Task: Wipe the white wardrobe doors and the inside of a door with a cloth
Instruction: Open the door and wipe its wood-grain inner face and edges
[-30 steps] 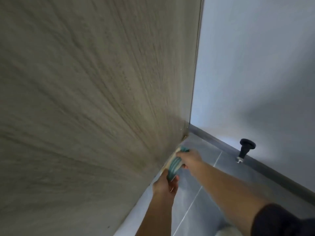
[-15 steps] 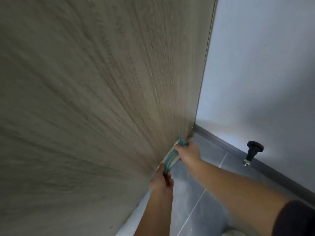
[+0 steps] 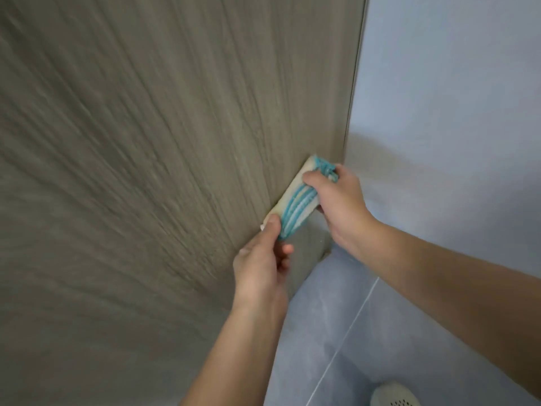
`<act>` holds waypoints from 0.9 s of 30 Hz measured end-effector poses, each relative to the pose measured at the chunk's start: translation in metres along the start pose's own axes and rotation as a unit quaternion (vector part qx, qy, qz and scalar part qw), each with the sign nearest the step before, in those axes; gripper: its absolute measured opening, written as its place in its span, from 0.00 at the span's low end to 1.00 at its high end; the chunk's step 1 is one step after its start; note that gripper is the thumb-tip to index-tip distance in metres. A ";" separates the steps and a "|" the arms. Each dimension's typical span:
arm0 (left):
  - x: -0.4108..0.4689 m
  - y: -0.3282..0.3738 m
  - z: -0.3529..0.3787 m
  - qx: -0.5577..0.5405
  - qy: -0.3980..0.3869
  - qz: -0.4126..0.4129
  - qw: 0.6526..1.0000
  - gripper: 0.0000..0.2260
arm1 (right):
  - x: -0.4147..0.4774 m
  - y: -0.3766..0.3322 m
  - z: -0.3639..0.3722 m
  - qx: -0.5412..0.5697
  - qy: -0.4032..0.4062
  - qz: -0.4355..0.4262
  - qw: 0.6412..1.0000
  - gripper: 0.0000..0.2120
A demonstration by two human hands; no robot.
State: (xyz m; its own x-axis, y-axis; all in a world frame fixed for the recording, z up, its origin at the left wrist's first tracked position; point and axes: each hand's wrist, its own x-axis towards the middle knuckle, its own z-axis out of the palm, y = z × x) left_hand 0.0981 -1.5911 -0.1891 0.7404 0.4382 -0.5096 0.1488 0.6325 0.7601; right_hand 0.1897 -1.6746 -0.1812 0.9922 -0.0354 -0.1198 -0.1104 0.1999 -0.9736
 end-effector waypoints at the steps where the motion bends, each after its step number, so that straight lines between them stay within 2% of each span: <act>1: -0.009 0.009 0.003 -0.003 -0.013 0.026 1.000 0.04 | -0.004 -0.016 0.004 0.015 -0.013 -0.020 1.000 0.10; 7: -0.040 0.027 0.016 0.022 -0.081 0.216 0.973 0.05 | -0.012 -0.067 0.008 0.113 -0.129 -0.116 0.978 0.09; 10: -0.033 0.004 0.017 0.073 -0.098 0.240 0.963 0.04 | -0.005 -0.048 -0.009 0.164 -0.151 -0.084 0.971 0.12; 12: -0.017 -0.028 0.014 0.103 -0.093 0.193 0.971 0.04 | 0.005 -0.008 -0.031 0.151 -0.099 -0.026 0.983 0.10; 15: 0.022 -0.089 0.007 0.151 -0.047 0.058 0.986 0.05 | 0.024 0.072 -0.068 0.037 0.010 0.096 0.995 0.07; 18: 0.063 -0.141 -0.005 0.153 0.017 -0.090 0.984 0.05 | 0.040 0.145 -0.094 -0.049 0.062 0.226 0.971 0.10; 21: 0.108 -0.189 -0.013 0.128 0.070 -0.193 0.970 0.06 | 0.066 0.208 -0.107 -0.090 0.071 0.321 0.940 0.04; 24: 0.144 -0.216 -0.017 0.082 0.098 -0.245 0.961 0.10 | 0.089 0.254 -0.112 -0.144 0.078 0.349 0.923 0.07; 27: 0.166 -0.230 -0.016 0.044 0.108 -0.263 0.958 0.12 | 0.105 0.275 -0.108 -0.205 0.077 0.350 0.911 0.08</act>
State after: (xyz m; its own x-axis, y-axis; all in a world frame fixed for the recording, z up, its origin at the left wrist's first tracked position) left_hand 0.1763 -1.6534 -0.4554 0.3959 0.2011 -0.8960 0.5256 0.7505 0.4006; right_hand 0.2570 -1.7293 -0.4821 0.6545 -0.1826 -0.7337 -0.7561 -0.1551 -0.6358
